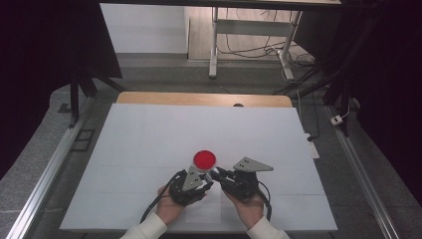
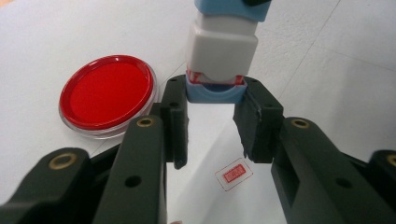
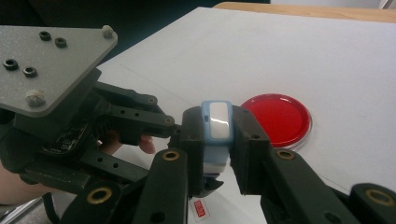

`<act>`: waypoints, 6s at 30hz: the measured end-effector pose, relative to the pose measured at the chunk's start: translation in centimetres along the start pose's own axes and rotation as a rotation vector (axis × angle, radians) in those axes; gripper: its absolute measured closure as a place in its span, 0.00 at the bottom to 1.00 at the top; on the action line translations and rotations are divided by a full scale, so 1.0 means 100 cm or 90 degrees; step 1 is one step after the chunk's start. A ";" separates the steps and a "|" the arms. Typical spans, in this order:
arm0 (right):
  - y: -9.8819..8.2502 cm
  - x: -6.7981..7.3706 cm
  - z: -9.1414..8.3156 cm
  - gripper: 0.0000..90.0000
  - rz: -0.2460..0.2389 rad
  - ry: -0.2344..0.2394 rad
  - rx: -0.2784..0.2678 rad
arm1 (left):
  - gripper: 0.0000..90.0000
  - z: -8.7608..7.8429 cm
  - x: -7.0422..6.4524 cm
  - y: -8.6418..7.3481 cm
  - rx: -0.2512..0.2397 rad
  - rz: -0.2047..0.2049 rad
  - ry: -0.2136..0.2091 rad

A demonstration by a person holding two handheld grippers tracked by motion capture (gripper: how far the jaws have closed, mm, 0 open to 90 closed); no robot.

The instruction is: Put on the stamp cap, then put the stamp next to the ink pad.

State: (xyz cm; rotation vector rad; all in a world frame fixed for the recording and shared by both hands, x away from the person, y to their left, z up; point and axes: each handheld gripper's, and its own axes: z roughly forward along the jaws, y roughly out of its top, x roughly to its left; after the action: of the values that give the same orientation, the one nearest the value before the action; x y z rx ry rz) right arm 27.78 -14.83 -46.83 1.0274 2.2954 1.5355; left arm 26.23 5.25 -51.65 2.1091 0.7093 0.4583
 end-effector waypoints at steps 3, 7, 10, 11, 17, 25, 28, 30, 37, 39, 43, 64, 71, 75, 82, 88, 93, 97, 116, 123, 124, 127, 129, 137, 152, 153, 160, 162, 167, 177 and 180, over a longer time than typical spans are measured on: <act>-0.001 0.000 0.001 0.84 0.005 0.001 0.002 | 0.73 0.000 0.000 0.000 0.001 0.002 0.003; -0.001 -0.001 0.001 0.84 0.018 0.004 0.002 | 0.73 0.001 -0.001 0.000 0.001 0.002 0.006; -0.002 -0.002 0.001 0.84 0.033 0.010 0.002 | 0.73 0.001 -0.001 -0.001 -0.002 0.003 0.006; -0.002 -0.002 0.001 0.84 0.036 0.011 0.002 | 0.73 0.001 -0.002 -0.001 -0.002 0.004 0.008; -0.002 -0.003 0.002 0.84 0.047 0.010 0.007 | 0.73 0.001 -0.003 -0.001 -0.001 0.013 0.017; 0.001 0.000 0.004 0.84 0.034 0.001 0.032 | 0.73 0.001 -0.006 -0.001 0.011 0.035 0.037; 0.001 -0.001 0.005 0.84 0.038 0.005 0.041 | 0.73 0.002 -0.006 -0.002 0.014 0.036 0.036; 0.001 -0.002 0.006 0.84 0.040 0.008 0.042 | 0.73 0.002 -0.007 -0.002 0.015 0.038 0.035; 0.001 -0.003 0.009 0.84 0.051 0.016 0.064 | 0.73 0.000 -0.009 -0.001 0.010 0.048 0.041; 0.001 -0.004 0.009 0.84 0.052 0.019 0.065 | 0.73 0.000 -0.009 -0.001 0.009 0.051 0.043; 0.000 -0.005 0.009 0.84 0.056 0.024 0.061 | 0.73 -0.001 -0.009 -0.002 0.004 0.053 0.045; 0.004 -0.006 0.002 0.84 0.018 0.031 0.022 | 0.52 -0.005 0.005 -0.005 0.009 -0.008 -0.005; 0.006 -0.009 -0.003 0.84 0.005 0.030 0.012 | 0.43 -0.024 0.020 -0.013 0.018 -0.056 -0.032; 0.007 -0.012 -0.005 0.84 -0.001 0.029 0.007 | 0.43 -0.038 0.027 -0.018 0.011 -0.068 -0.029; 0.008 -0.015 -0.009 0.84 -0.018 0.026 0.001 | 0.42 -0.064 0.041 -0.033 0.001 -0.089 -0.015; 0.009 -0.017 -0.010 0.84 -0.036 0.021 0.000 | 0.42 -0.086 0.049 -0.052 0.007 -0.101 0.003; 0.009 -0.020 -0.011 0.84 -0.039 0.014 -0.003 | 0.42 -0.102 0.054 -0.066 0.003 -0.119 0.016; 0.009 -0.024 -0.013 0.84 -0.041 0.009 -0.002 | 0.42 -0.110 0.057 -0.075 0.003 -0.125 0.022; 0.009 -0.029 -0.014 0.84 -0.069 0.011 -0.007 | 0.42 -0.128 0.070 -0.098 0.009 -0.157 0.051; 0.011 -0.034 -0.013 0.84 -0.076 -0.002 -0.003 | 0.36 -0.127 0.072 -0.099 0.009 -0.168 0.060; 0.012 -0.036 -0.013 0.84 -0.074 -0.006 -0.002 | 0.35 -0.127 0.072 -0.099 0.010 -0.169 0.060; 0.014 -0.041 -0.011 0.84 -0.072 -0.016 0.003 | 0.33 -0.126 0.072 -0.099 0.012 -0.173 0.062; 0.016 -0.045 -0.009 0.84 -0.076 -0.025 0.009 | 0.32 -0.126 0.072 -0.099 0.012 -0.174 0.062; 0.024 -0.063 0.005 0.84 -0.080 -0.067 0.037 | 0.29 -0.124 0.073 -0.100 0.023 -0.172 0.063; 0.024 -0.081 0.031 0.84 -0.095 -0.094 0.090 | 0.28 -0.122 0.072 -0.101 0.036 -0.176 0.059; 0.024 -0.081 0.033 0.84 -0.097 -0.094 0.094 | 0.28 -0.122 0.072 -0.101 0.036 -0.176 0.059; 0.024 -0.081 0.046 0.84 -0.115 -0.104 0.116 | 0.28 -0.122 0.072 -0.101 0.041 -0.178 0.061; 0.023 -0.082 0.050 0.84 -0.121 -0.106 0.122 | 0.28 -0.122 0.072 -0.101 0.041 -0.179 0.060; 0.020 -0.083 0.060 0.84 -0.126 -0.108 0.141 | 0.28 -0.121 0.072 -0.101 0.043 -0.179 0.060; 0.017 -0.084 0.064 0.73 -0.123 -0.105 0.144 | 0.27 -0.121 0.072 -0.101 0.046 -0.180 0.061; 0.018 -0.084 0.061 0.63 -0.115 -0.106 0.123 | 0.27 -0.121 0.072 -0.101 0.045 -0.180 0.061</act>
State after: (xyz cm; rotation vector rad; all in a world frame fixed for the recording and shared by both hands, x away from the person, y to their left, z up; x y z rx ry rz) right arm 37.92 -15.32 -49.75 0.9224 2.3788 1.1338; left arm 21.92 22.03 -52.40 2.0206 1.0764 0.3836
